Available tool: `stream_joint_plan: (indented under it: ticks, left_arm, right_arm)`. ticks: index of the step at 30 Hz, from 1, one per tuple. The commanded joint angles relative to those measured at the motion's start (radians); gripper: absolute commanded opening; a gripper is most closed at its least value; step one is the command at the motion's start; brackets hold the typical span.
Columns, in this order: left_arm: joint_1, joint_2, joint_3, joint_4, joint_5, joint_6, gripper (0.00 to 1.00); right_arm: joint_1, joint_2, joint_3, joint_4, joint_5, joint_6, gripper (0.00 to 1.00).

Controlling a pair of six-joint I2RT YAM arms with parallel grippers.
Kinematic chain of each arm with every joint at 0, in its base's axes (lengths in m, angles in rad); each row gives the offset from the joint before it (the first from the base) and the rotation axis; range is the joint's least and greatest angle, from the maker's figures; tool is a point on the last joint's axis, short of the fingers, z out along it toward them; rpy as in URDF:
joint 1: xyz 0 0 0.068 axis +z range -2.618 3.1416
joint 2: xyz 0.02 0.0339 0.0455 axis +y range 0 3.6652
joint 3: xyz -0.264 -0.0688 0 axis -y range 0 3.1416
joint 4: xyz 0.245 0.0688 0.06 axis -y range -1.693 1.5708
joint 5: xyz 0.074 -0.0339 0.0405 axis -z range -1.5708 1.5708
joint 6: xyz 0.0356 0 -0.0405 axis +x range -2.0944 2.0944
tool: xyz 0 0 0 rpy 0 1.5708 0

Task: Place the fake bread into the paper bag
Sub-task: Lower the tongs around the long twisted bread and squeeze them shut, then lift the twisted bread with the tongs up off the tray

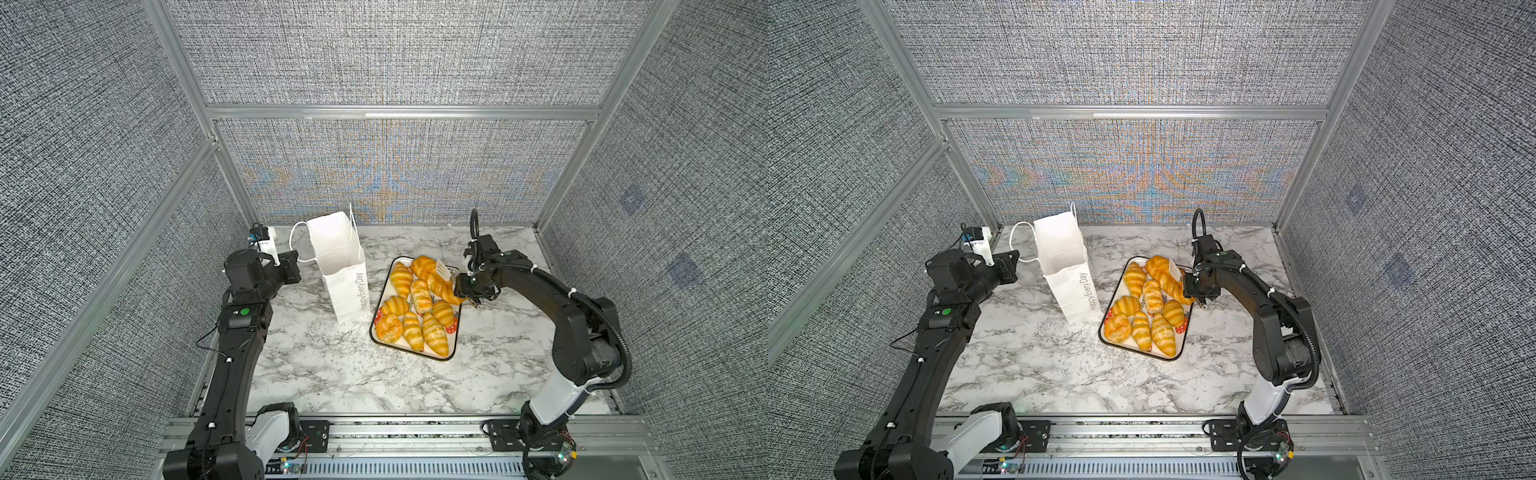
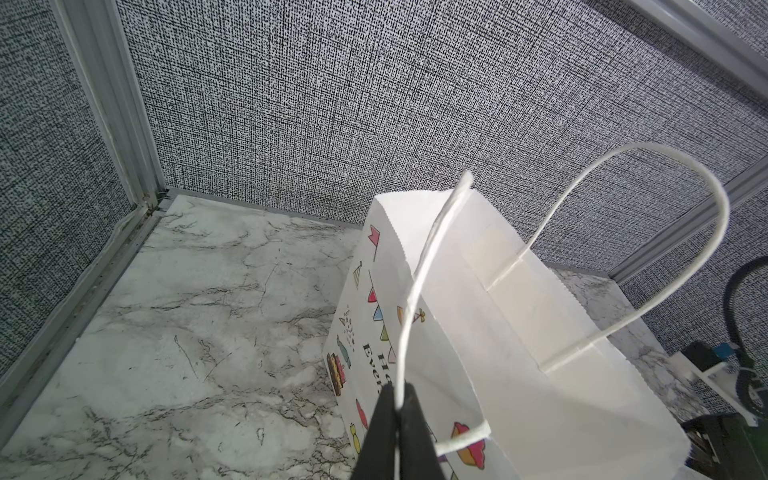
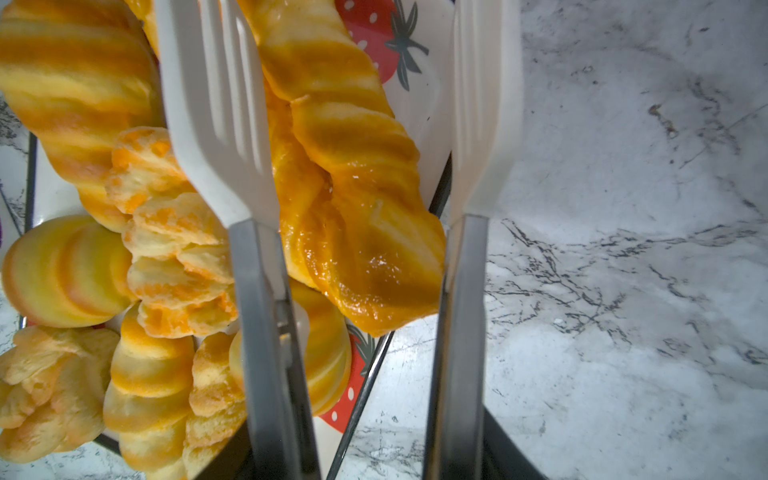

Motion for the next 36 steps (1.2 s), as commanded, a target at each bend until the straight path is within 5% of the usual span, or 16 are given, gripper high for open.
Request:
stream_joint_plan:
  ticks: [1, 14, 28, 36]
  left_arm:
    - [0.003, 0.000, 0.000, 0.020, 0.010, 0.001, 0.07]
    - [0.004, 0.001, 0.001, 0.021, 0.013, 0.001, 0.07]
    - [0.006, 0.003, 0.000, 0.020, 0.013, 0.000, 0.07]
    - [0.006, 0.001, -0.002, 0.021, 0.009, 0.000, 0.07]
  right_arm:
    - [0.000, 0.004, 0.011, 0.010, -0.014, -0.004, 0.55]
    - [0.006, 0.016, 0.002, 0.013, -0.062, -0.015, 0.54]
    - [0.005, -0.028, -0.006, 0.030, -0.032, -0.019, 0.32]
    - [0.006, -0.136, -0.049, 0.085, -0.044, -0.015, 0.30]
